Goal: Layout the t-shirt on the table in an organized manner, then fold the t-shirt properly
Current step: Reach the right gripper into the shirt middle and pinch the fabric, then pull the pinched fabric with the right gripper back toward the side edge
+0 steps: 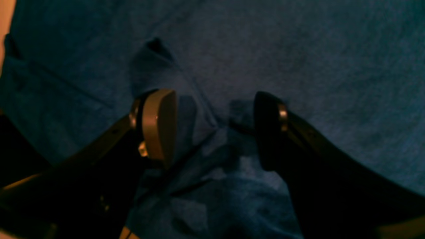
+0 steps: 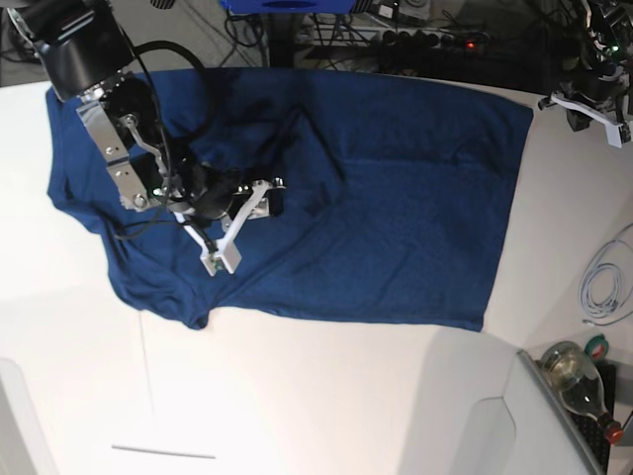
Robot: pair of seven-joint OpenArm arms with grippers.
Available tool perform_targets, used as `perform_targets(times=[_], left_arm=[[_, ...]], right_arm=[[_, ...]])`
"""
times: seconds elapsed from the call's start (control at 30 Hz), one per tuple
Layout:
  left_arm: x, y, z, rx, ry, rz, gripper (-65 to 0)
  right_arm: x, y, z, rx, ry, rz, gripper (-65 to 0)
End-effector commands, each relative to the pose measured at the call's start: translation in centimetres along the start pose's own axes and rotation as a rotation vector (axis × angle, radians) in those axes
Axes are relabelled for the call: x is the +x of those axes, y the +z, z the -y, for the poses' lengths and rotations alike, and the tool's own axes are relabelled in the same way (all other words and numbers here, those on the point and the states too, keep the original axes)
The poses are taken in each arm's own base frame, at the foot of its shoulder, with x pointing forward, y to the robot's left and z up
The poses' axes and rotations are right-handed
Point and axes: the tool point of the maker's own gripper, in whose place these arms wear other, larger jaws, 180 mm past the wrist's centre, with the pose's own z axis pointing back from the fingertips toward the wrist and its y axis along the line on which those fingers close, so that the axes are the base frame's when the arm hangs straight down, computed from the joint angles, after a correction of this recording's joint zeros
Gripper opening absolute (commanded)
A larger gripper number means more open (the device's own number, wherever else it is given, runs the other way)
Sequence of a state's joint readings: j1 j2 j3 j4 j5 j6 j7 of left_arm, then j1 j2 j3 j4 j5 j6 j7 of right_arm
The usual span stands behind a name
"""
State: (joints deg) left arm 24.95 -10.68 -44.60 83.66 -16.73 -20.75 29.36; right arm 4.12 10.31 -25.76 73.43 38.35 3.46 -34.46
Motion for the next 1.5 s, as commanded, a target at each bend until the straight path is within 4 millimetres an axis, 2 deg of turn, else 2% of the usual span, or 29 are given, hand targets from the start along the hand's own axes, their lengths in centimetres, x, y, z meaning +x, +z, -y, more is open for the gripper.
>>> perform_targets(times=[0.0,0.07,0.17,0.23,0.37,0.53,0.6,0.8,0.93,1.03,1.2,1.3,1.4,1.47], left_arm=[[1.4,0.3,-0.7,0.013,-0.006,0.041,-65.0],[1.4,0.3,-0.7,0.013,-0.006,0.041,-65.0],[1.3,0.3,-0.6,0.011,-0.007,0.040,-65.0],[1.4,0.3,-0.5,0.009,-0.010,0.040,-65.0],[1.4,0.3,-0.5,0.009,-0.010,0.040,-65.0],[1.3,0.2,-0.6,0.010,-0.008,0.037,-65.0],[1.3,0.3,-0.6,0.011,-0.008,0.038,-65.0],[1.5,0.3,-0.7,0.014,-0.009,0.042,-65.0],[1.4,0.3,-0.6,0.011,-0.010,0.041,-65.0],[1.4,0.3,-0.5,0.009,-0.012,0.040,-65.0],[1.4,0.3,-0.5,0.008,-0.010,0.039,-65.0],[1.4,0.3,-0.6,0.011,-0.009,0.040,-65.0],[1.4,0.3,-0.6,0.011,-0.009,0.040,-65.0],[1.4,0.3,-0.5,0.008,-0.010,0.039,-65.0]], right_arm=[[1.6,0.2,-0.5,0.019,0.007,0.041,-30.5],[1.4,0.1,-0.6,0.021,0.004,0.037,-31.5],[1.0,0.1,-0.7,0.023,0.002,0.027,-41.7],[0.8,0.0,-0.8,0.024,-0.001,0.024,-45.9],[0.5,0.0,-0.8,0.025,-0.004,0.018,-47.9],[-0.1,0.0,-1.0,0.031,-0.015,0.011,-63.3],[0.1,0.0,-1.2,0.036,-0.014,0.015,-65.0],[2.1,1.5,-4.9,0.111,0.025,0.086,-65.0],[3.2,2.2,-9.0,0.194,0.054,0.085,-65.0],[3.8,1.8,-11.7,0.243,0.077,0.086,-65.0],[1.6,0.4,-16.6,0.327,0.141,0.015,-65.0],[0.5,-0.7,-18.3,0.352,0.128,-0.024,-65.0],[-0.3,-1.7,-19.1,0.357,0.142,-0.045,-64.7],[-0.5,-2.2,-19.7,0.365,0.162,-0.072,-61.7]])
